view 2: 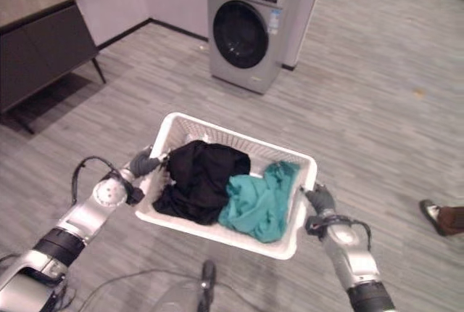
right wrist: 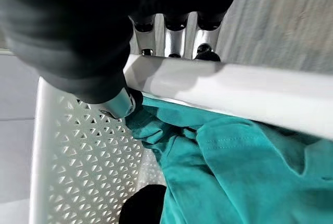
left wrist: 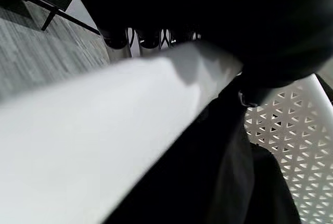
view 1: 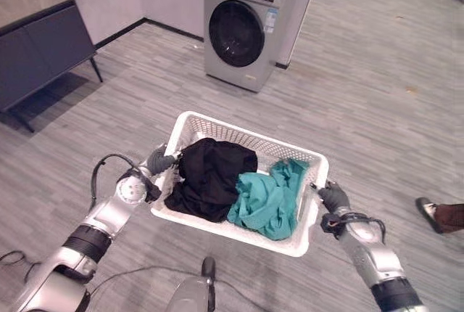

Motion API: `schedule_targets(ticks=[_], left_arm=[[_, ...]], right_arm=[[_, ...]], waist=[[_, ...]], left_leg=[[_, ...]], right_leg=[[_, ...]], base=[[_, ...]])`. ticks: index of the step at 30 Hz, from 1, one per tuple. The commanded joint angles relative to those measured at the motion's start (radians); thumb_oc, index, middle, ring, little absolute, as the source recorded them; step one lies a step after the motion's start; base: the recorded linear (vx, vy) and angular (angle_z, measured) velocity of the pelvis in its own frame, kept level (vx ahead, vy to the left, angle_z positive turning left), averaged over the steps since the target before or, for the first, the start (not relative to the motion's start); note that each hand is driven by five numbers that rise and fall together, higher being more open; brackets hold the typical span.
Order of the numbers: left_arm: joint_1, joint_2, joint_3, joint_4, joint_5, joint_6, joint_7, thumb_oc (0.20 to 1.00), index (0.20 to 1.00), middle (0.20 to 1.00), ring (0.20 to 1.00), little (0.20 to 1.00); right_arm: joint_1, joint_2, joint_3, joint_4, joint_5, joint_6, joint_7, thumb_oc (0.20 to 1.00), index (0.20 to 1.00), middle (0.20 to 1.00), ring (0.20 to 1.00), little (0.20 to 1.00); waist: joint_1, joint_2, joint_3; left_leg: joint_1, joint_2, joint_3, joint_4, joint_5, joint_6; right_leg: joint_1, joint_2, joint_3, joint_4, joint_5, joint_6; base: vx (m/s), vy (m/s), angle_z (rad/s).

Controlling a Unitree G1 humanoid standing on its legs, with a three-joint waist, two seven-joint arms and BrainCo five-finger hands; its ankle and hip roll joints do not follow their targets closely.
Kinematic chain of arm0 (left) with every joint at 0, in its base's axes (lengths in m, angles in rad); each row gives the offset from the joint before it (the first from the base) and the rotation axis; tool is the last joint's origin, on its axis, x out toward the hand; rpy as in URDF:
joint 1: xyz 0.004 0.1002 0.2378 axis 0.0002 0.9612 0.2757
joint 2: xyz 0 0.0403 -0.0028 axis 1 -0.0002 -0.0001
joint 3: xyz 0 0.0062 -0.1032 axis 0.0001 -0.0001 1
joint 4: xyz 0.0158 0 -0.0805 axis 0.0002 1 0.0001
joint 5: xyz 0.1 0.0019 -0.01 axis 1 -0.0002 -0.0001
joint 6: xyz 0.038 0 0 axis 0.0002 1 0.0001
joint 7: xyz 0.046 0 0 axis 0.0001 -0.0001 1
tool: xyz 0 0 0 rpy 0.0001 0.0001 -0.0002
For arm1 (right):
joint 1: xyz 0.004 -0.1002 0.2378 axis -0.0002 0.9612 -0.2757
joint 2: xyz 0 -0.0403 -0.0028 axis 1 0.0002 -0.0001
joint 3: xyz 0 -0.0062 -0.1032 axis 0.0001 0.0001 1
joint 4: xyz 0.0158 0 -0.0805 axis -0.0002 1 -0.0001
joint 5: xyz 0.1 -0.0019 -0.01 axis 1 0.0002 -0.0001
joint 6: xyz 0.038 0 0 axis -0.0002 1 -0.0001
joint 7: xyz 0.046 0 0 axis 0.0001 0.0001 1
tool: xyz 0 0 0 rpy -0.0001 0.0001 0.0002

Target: Grab the laundry basket,head to the washer,open it,put in the laundry and shut it.

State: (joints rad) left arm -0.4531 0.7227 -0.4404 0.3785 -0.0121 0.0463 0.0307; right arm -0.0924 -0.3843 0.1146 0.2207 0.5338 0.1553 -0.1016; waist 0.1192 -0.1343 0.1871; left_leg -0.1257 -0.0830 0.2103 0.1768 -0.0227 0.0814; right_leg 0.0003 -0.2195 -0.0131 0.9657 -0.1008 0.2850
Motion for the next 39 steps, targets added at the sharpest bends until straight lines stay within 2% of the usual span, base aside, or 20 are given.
schedule_targets(ticks=[1,2,4,7,9,11,14,18,19,21,22,23,26,28,30,31,32,34,35,39], left_arm=[[-0.085,0.077,0.145,0.039,-0.053,-0.014,0.082,0.200,0.200,0.200,0.200,0.200],[-0.094,0.076,0.143,0.031,-0.053,-0.009,0.083,0.200,0.200,0.200,0.200,0.200],[-0.103,0.074,0.141,0.026,-0.051,-0.009,0.082,0.200,0.200,0.200,0.200,0.200],[-0.107,0.084,0.137,0.015,-0.046,-0.015,0.071,0.200,0.200,0.200,0.200,0.200],[-0.094,0.086,0.151,0.012,-0.046,-0.017,0.068,0.200,0.200,0.200,0.200,0.200],[-0.079,0.085,0.177,0.018,-0.036,-0.027,0.077,0.200,0.200,0.200,0.200,0.200],[-0.063,0.090,0.197,0.038,-0.029,-0.034,0.079,0.200,0.200,0.200,0.200,0.200],[-0.050,0.084,0.197,0.044,-0.023,-0.040,0.072,0.200,0.200,0.200,0.200,0.200],[-0.046,0.085,0.201,0.050,-0.026,-0.044,0.071,0.200,0.200,0.200,0.200,0.200],[-0.031,0.084,0.208,0.041,-0.039,-0.045,0.072,0.200,0.200,0.200,0.200,0.200],[-0.034,0.088,0.204,0.034,-0.041,-0.038,0.067,0.200,0.200,0.200,0.200,0.200],[-0.035,0.089,0.203,0.033,-0.041,-0.037,0.066,0.200,0.200,0.200,0.200,0.200],[-0.035,0.099,0.220,0.001,-0.042,-0.035,0.082,0.200,0.200,0.200,0.200,0.200],[-0.073,0.080,0.201,-0.022,-0.048,-0.029,0.089,0.200,0.200,0.200,0.200,0.200],[-0.089,0.066,0.187,-0.019,-0.051,-0.030,0.086,0.200,0.200,0.200,0.200,0.200],[-0.103,0.049,0.176,-0.017,-0.046,-0.031,0.084,0.200,0.200,0.200,0.200,0.200],[-0.106,0.047,0.173,-0.014,-0.046,-0.032,0.084,0.200,0.200,0.200,0.200,0.200],[-0.128,0.039,0.157,-0.003,-0.037,-0.031,0.084,0.200,0.200,0.200,0.200,0.200],[-0.133,0.033,0.149,0.002,-0.033,-0.032,0.084,0.200,0.200,0.200,0.200,0.200],[-0.134,0.034,0.149,0.002,-0.033,-0.032,0.084,0.200,0.200,0.200,0.200,0.200]], right_arm=[[-0.032,-0.083,-0.056,-0.025,0.001,-0.085,0.046,0.200,0.200,0.200,0.200,0.200],[-0.030,-0.083,-0.067,-0.024,-0.004,-0.084,0.041,0.200,0.200,0.200,0.200,0.200],[-0.024,-0.080,-0.079,-0.017,-0.005,-0.085,0.041,0.200,0.200,0.200,0.200,0.200],[-0.002,-0.093,-0.103,-0.017,-0.003,-0.085,0.044,0.200,0.200,0.200,0.200,0.200],[0.004,-0.096,-0.106,-0.016,0.001,-0.088,0.047,0.200,0.200,0.200,0.200,0.200],[0.015,-0.093,-0.109,-0.025,0.003,-0.087,0.052,0.200,0.200,0.200,0.200,0.200],[0.017,-0.090,-0.099,-0.027,0.000,-0.087,0.064,0.200,0.200,0.200,0.200,0.200],[0.031,-0.086,-0.076,-0.043,0.044,-0.080,0.092,0.200,0.200,0.200,0.200,0.200],[0.035,-0.091,-0.070,-0.056,0.056,-0.079,0.103,0.200,0.200,0.200,0.200,0.200],[0.046,-0.110,-0.062,-0.079,0.087,-0.081,0.105,0.200,0.200,0.200,0.200,0.200],[0.052,-0.125,-0.060,-0.100,0.112,-0.091,0.100,0.200,0.200,0.200,0.200,0.200],[0.052,-0.125,-0.061,-0.100,0.112,-0.091,0.100,0.200,0.200,0.200,0.200,0.200],[0.068,-0.147,-0.070,-0.135,0.109,-0.102,0.080,0.200,0.200,0.200,0.200,0.200],[0.079,-0.155,-0.080,-0.152,0.095,-0.107,0.057,0.200,0.200,0.200,0.200,0.200],[0.091,-0.156,-0.090,-0.159,0.091,-0.109,0.055,0.200,0.200,0.200,0.200,0.200],[0.103,-0.156,-0.094,-0.172,0.079,-0.106,0.060,0.200,0.200,0.200,0.200,0.200],[0.104,-0.156,-0.097,-0.172,0.079,-0.106,0.061,0.200,0.200,0.200,0.200,0.200],[0.110,-0.155,-0.096,-0.180,0.072,-0.105,0.064,0.200,0.200,0.200,0.200,0.200],[0.109,-0.151,-0.094,-0.182,0.068,-0.107,0.066,0.200,0.200,0.200,0.200,0.200],[0.110,-0.151,-0.094,-0.182,0.068,-0.107,0.066,0.200,0.200,0.200,0.200,0.200]], waist=[[-0.030,0.092,-0.030],[-0.044,0.107,-0.020],[-0.067,0.122,-0.010],[-0.097,0.119,-0.009],[-0.103,0.119,-0.011],[-0.117,0.118,-0.006],[-0.124,0.129,-0.011],[-0.144,0.122,-0.058],[-0.153,0.128,-0.071],[-0.166,0.133,-0.075],[-0.163,0.114,-0.070],[-0.167,0.113,-0.072],[-0.141,0.085,-0.044],[-0.115,0.072,-0.004],[-0.108,0.064,0.005],[-0.096,0.065,0.013],[-0.095,0.059,0.013],[-0.081,0.061,0.013],[-0.066,0.055,0.011],[-0.065,0.053,0.013]], left_leg=[[0.066,0.075,-0.082,-0.084,0.004,0.031],[0.101,0.078,-0.085,-0.099,-0.003,0.034],[0.146,0.072,-0.102,-0.109,-0.020,0.030],[0.213,0.066,-0.140,-0.112,-0.071,-0.003],[0.244,0.063,-0.157,-0.113,-0.105,-0.017],[0.295,0.054,-0.180,-0.098,-0.154,-0.024],[0.354,0.062,-0.187,-0.115,-0.187,-0.029],[0.437,0.091,-0.204,-0.117,-0.207,-0.054],[0.442,0.120,-0.211,-0.080,-0.183,-0.069],[0.384,0.191,-0.200,0.129,-0.084,-0.092],[0.272,0.278,-0.191,0.440,0.068,-0.092],[0.262,0.277,-0.197,0.447,0.069,-0.093],[0.129,0.359,-0.187,0.778,0.128,-0.094],[-0.015,0.428,-0.148,0.831,0.106,-0.106],[-0.066,0.402,-0.116,0.776,0.066,-0.115],[-0.125,0.378,-0.055,0.609,0.054,-0.147],[-0.117,0.369,-0.049,0.596,0.058,-0.145],[-0.127,0.323,-0.006,0.335,0.050,-0.143],[-0.113,0.260,-0.001,0.179,0.065,-0.132],[-0.109,0.258,0.001,0.173,0.068,-0.132]], right_leg=[[-0.023,0.063,-0.174,-0.088,0.234,-0.091],[-0.069,0.028,-0.209,-0.078,0.194,-0.111],[-0.134,0.023,-0.241,-0.140,0.119,-0.127],[-0.143,0.043,-0.272,-0.518,0.037,-0.151],[-0.137,0.070,-0.234,-0.764,0.054,-0.144],[-0.207,0.075,-0.139,-0.964,0.144,-0.105],[-0.233,0.088,-0.137,-1.034,0.173,-0.088],[-0.202,0.100,-0.144,-0.983,0.216,-0.105],[-0.205,0.119,-0.144,-0.941,0.212,-0.119],[-0.179,0.164,-0.136,-0.879,0.166,-0.167],[-0.122,0.195,-0.156,-0.869,0.116,-0.235],[-0.126,0.194,-0.159,-0.872,0.119,-0.237],[-0.020,0.247,-0.145,-0.885,0.046,-0.305],[0.078,0.277,-0.173,-0.925,0.006,-0.332],[0.106,0.269,-0.189,-0.936,-0.003,-0.323],[0.140,0.266,-0.204,-0.945,-0.019,-0.308],[0.142,0.258,-0.204,-0.945,-0.020,-0.306],[0.163,0.247,-0.215,-0.951,-0.024,-0.284],[0.179,0.233,-0.217,-0.952,-0.026,-0.269],[0.181,0.230,-0.217,-0.952,-0.026,-0.269]], base=[[0.43,0.206,-0.13],[0.39,0.159,-0.04],[0.41,0.051,0.09],[0.45,-0.115,0.31],[0.43,-0.161,0.29],[0.53,-0.145,0.16],[0.45,-0.118,0.01],[0.57,-0.204,0.12],[0.62,-0.316,0.26],[0.61,-0.488,0.17],[0.41,-0.479,0.00],[0.40,-0.516,-0.04],[0.37,-0.415,-0.20],[0.32,-0.376,0.06],[0.29,-0.112,0.21],[0.30,-0.027,0.07],[0.29,0.022,0.02],[0.28,0.067,0.08],[0.23,0.062,0.13],[0.17,0.032,-0.75]])
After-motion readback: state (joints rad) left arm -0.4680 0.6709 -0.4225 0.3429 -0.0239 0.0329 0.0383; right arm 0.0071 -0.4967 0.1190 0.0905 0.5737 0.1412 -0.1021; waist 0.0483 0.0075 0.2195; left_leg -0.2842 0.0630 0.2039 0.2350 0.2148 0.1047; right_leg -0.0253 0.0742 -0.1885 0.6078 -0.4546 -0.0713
